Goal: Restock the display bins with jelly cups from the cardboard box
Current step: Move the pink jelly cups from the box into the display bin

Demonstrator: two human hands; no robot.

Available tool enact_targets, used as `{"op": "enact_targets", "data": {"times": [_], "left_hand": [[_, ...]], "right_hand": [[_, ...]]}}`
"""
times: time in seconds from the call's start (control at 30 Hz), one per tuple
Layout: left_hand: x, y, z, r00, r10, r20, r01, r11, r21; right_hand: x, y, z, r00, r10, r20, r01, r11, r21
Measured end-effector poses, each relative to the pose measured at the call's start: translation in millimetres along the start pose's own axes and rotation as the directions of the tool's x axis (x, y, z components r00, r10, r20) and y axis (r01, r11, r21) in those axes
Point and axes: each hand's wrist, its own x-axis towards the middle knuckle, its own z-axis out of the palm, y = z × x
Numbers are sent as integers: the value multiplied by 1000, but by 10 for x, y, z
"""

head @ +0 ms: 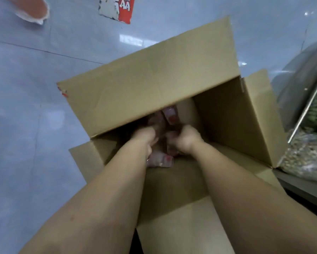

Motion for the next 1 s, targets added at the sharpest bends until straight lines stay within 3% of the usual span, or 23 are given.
{"op": "enact_targets", "data": {"times": [0.1, 0.17, 0.23, 0.37, 0.5, 0.6, 0.77, 0.87, 1.0], "left_hand": [[-598, -58, -177, 995, -10, 100, 20, 995, -100], [-1189, -25, -316, 961, 14, 274, 19, 993, -117], [-1836, 30, -454, 890, 127, 439, -126, 992, -32], [-3323, 299, -598, 776, 351, 524, -475, 872, 118], [-4832, 557, -542, 605, 516, 607, -699, 709, 93], [-5736, 629, -429, 414, 582, 699, -841, 539, 50], [-6864, 446, -53, 96, 522, 848, -966, 253, -47], [-7328, 137, 287, -11, 418, 908, -967, 227, -116], [-7757, -386, 793, -104, 253, 962, -958, 233, -165]], "right_hand": [[-521, 18, -309, 995, 27, -94, 8, 937, 350], [-1030, -20, -531, 988, 4, -157, 87, 819, 568], [-1662, -109, -824, 979, -20, -202, 162, 677, 718], [-3158, -315, -1498, 956, -166, -241, 289, 390, 874], [-4718, -470, -2143, 878, -289, -383, 456, 255, 853], [-5736, -462, -2477, 799, -278, -533, 598, 281, 750], [-6982, -58, -2769, 641, -188, -744, 760, 290, 582], [-7552, 354, -2871, 528, -81, -845, 814, 332, 477], [-8075, 920, -2893, 370, 66, -927, 802, 482, 354]]}}
